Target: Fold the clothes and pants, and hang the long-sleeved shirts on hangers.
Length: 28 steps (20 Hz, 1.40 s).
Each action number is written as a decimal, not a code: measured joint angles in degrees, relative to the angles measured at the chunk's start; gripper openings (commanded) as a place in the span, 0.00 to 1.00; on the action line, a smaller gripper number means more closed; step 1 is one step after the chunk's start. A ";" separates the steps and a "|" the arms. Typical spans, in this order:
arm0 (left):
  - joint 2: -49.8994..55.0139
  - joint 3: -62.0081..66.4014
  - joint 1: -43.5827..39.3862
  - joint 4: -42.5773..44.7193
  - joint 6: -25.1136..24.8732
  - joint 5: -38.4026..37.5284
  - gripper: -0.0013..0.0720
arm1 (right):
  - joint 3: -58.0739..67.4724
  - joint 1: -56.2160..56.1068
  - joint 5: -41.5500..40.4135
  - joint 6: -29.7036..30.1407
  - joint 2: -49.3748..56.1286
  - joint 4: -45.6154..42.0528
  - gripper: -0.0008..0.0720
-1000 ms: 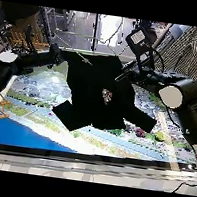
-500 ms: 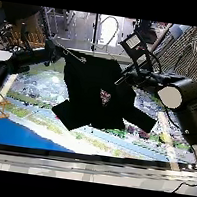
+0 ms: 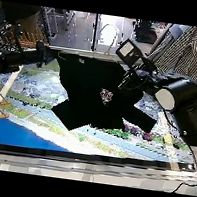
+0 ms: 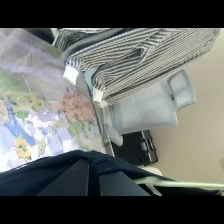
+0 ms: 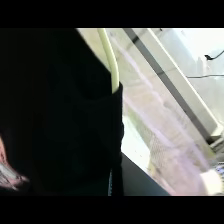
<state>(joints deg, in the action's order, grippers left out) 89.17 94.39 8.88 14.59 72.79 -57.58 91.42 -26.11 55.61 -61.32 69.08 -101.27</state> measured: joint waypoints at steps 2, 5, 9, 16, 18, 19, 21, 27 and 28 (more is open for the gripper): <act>-0.02 0.02 1.31 -0.04 -0.22 -3.65 0.03 | -0.09 0.00 1.36 1.53 0.13 -3.21 0.03; -0.02 0.11 2.56 0.09 -1.18 -8.31 0.03 | -1.01 0.00 3.04 3.10 0.55 -6.01 0.03; -0.24 1.77 2.43 0.81 -2.36 -8.63 0.03 | -3.37 -0.26 3.50 5.35 2.75 -7.43 0.03; -0.87 11.72 -7.02 0.28 -2.73 -10.36 0.68 | -4.61 -1.46 -5.81 -11.72 7.80 -11.96 0.03; -1.60 12.85 -9.75 0.33 -2.73 -11.80 0.71 | -3.52 -0.81 -8.33 -19.82 8.11 -10.58 0.03; -2.14 13.18 -10.67 0.39 -2.73 -12.48 0.71 | -2.58 -0.28 -9.07 -23.32 8.17 -9.49 0.03; -3.96 13.62 -11.80 0.31 -2.73 -14.67 0.71 | 0.33 1.14 -10.45 -30.58 8.26 -7.61 0.03; -12.28 14.01 -11.43 0.31 -2.73 -26.67 0.71 | 12.63 8.81 -10.93 -47.95 6.10 -9.11 0.03; -13.77 14.03 -11.02 0.20 -2.80 -28.41 0.71 | 14.60 10.58 -9.35 -49.29 5.33 -10.21 0.03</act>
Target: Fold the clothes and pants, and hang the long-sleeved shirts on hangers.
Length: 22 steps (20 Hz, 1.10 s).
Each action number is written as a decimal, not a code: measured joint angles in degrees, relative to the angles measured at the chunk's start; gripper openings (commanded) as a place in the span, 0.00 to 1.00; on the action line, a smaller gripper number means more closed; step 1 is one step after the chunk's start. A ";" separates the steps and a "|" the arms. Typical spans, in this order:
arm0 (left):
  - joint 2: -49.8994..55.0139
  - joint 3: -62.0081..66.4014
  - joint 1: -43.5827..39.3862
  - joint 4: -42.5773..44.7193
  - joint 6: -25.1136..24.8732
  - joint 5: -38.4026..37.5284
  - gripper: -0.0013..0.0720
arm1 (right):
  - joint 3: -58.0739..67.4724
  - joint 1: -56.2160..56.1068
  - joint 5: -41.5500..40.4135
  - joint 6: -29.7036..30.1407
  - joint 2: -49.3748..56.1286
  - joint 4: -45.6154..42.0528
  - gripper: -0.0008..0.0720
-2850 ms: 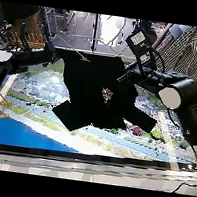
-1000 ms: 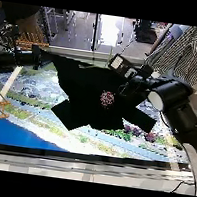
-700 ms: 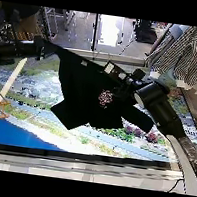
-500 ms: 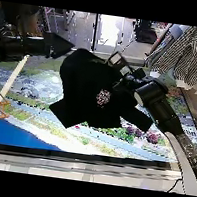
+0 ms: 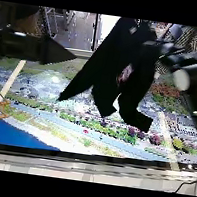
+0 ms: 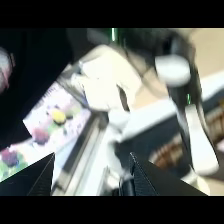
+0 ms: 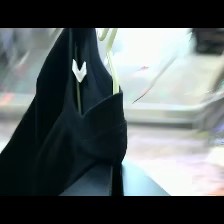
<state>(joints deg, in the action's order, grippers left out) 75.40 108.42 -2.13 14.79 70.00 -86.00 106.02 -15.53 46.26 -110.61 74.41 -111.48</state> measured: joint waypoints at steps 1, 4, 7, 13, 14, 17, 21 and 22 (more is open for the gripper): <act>-1.22 0.00 0.44 0.07 -0.39 -1.53 0.71 | 1.99 1.99 2.38 -1.05 -1.05 -1.38 0.03; -4.00 0.02 2.21 0.04 -2.32 -4.39 0.71 | 5.70 8.96 13.14 -2.82 -4.76 -6.29 0.03; -5.03 0.02 4.15 0.17 -4.90 -5.68 0.71 | 7.23 20.57 29.83 -1.77 -8.41 -14.14 0.03; -4.94 0.02 7.74 5.27 -8.09 -7.23 0.71 | 13.07 54.01 36.81 5.20 -12.00 -24.74 0.03; -4.90 0.02 8.04 7.30 -8.24 -7.39 0.71 | 13.99 59.19 33.53 4.07 -12.11 -25.22 0.03; -4.85 0.02 8.50 12.35 -8.50 -7.89 0.71 | 15.41 71.45 22.58 -2.69 -10.99 -25.55 0.03; -4.79 0.02 8.66 15.08 -8.68 -8.20 0.71 | 15.74 83.82 13.29 -8.63 -6.16 -25.11 0.03; -4.79 0.02 8.66 15.28 -8.61 -8.28 0.71 | 15.52 86.36 12.33 -9.49 -5.03 -24.72 0.03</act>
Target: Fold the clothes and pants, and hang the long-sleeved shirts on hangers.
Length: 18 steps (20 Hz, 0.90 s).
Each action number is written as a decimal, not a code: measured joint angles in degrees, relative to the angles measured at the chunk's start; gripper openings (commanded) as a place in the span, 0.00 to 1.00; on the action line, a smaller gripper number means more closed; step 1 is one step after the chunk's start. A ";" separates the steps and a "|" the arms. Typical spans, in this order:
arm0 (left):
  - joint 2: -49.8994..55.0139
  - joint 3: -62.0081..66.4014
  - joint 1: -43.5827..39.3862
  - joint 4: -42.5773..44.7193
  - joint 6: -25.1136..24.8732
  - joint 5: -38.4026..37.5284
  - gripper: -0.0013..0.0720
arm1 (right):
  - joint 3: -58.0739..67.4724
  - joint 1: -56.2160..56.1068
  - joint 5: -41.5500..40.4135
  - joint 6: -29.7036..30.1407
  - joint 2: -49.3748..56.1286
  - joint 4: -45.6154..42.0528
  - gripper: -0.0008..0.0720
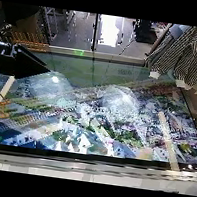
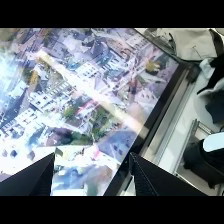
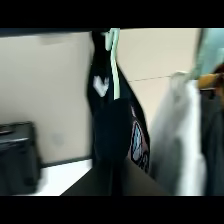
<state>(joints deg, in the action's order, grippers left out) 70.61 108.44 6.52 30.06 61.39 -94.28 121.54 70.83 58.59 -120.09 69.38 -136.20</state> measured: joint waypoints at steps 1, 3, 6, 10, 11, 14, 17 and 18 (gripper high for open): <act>0.00 0.00 0.00 0.20 0.37 0.00 0.71 | -0.33 2.56 -1.11 -0.63 1.18 0.68 0.03; 0.00 0.00 0.00 0.46 1.03 -0.02 0.71 | -1.14 6.49 -2.43 -1.44 2.91 2.36 0.03; 0.02 0.00 0.00 0.66 1.49 -0.02 0.71 | -2.10 9.66 -3.61 -2.08 3.74 4.55 0.50; 0.04 0.00 0.00 0.81 1.66 0.02 0.71 | -2.51 10.49 -9.16 -2.34 1.51 11.76 0.90; 0.04 0.00 0.00 0.79 1.70 0.04 0.71 | -2.56 10.36 -11.50 -2.34 0.42 14.45 0.90; 0.15 0.00 -0.02 0.79 1.86 0.11 0.70 | -2.64 8.20 -18.53 -2.38 -3.85 28.41 0.90; 0.33 0.00 -0.07 3.08 1.88 0.46 0.49 | -2.69 1.11 -18.97 5.27 -7.65 50.45 0.90; 0.28 0.00 -0.09 6.34 2.84 1.27 0.49 | -3.23 -3.04 -16.00 10.86 -8.33 58.10 0.89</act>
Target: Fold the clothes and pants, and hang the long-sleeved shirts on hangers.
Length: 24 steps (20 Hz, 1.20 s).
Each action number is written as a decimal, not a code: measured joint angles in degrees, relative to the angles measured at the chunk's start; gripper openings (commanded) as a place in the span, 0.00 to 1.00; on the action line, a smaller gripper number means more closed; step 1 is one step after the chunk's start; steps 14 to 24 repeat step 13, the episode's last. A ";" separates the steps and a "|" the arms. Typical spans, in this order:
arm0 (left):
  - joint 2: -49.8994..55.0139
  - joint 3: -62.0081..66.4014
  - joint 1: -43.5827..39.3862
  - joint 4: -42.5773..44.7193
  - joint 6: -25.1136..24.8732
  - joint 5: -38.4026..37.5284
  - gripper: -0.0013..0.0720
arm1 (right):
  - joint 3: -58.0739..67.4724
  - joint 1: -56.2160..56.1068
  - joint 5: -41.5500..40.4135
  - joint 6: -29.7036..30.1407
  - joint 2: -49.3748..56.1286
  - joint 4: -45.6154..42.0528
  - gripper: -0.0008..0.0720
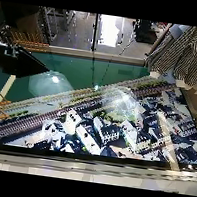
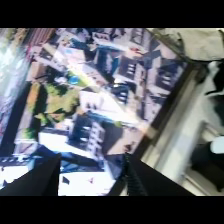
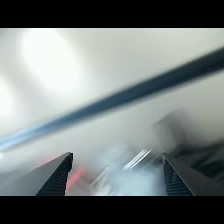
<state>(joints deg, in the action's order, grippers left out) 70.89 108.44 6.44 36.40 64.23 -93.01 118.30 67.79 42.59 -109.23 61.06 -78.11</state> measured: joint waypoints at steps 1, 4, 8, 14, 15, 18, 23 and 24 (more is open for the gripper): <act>-0.11 0.00 0.00 5.73 2.40 1.42 0.49 | -1.20 -4.98 4.20 5.73 -0.42 6.64 0.89; -0.81 -0.02 0.00 28.37 16.39 7.15 0.49 | -7.61 -21.70 16.68 17.00 -0.55 16.98 0.89; -1.53 -0.02 0.00 45.94 30.82 15.61 0.49 | -16.63 -41.18 19.41 24.79 1.70 12.74 0.90; -1.38 -0.02 -0.15 52.19 36.59 20.59 0.49 | -20.13 -52.54 11.76 28.65 5.09 7.96 0.90; -1.38 -0.02 -0.15 52.19 36.59 20.59 0.49 | -20.13 -52.54 11.76 28.65 5.09 7.96 0.90; -1.38 -0.02 -0.15 52.19 36.59 20.59 0.49 | -20.13 -52.54 11.76 28.65 5.09 7.96 0.90; -1.38 -0.02 -0.15 52.19 36.59 20.59 0.49 | -20.13 -52.54 11.76 28.65 5.09 7.96 0.90; -1.38 -0.02 -0.15 52.19 36.59 20.59 0.49 | -20.13 -52.54 11.76 28.65 5.09 7.96 0.90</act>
